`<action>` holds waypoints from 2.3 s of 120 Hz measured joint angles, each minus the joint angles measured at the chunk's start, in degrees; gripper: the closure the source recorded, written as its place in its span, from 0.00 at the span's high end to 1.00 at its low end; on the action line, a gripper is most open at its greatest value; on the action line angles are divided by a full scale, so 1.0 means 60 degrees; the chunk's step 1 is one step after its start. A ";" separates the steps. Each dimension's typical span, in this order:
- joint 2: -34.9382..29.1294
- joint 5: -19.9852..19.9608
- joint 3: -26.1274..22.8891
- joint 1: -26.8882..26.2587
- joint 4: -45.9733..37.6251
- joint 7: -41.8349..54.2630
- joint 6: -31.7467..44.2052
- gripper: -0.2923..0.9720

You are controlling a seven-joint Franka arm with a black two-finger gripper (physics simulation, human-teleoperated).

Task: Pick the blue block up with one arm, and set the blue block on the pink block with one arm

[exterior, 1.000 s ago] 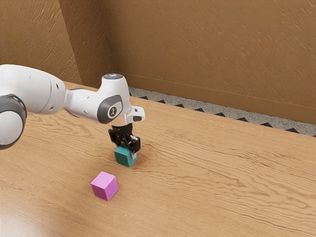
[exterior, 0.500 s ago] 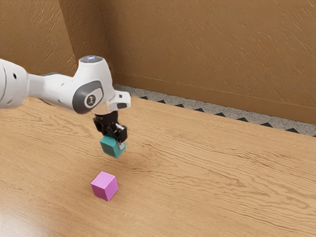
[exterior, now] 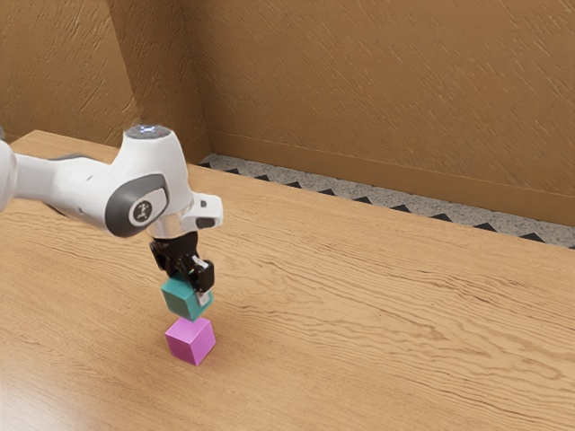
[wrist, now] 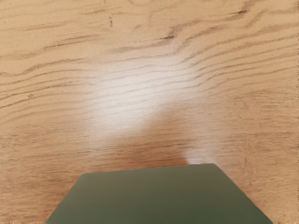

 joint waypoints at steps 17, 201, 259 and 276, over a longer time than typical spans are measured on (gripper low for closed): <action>-0.0039 -0.0032 -0.0002 -0.0044 -0.0232 -0.0031 0.0021 0.49; 0.0001 -0.0315 0.0011 -0.0055 -0.0661 -0.0154 0.0283 0.50; -0.0007 -0.0318 0.0037 0.0042 -0.0661 -0.0123 0.0309 0.50; -0.0007 -0.0383 0.0037 0.0080 -0.0666 -0.0046 0.0299 0.63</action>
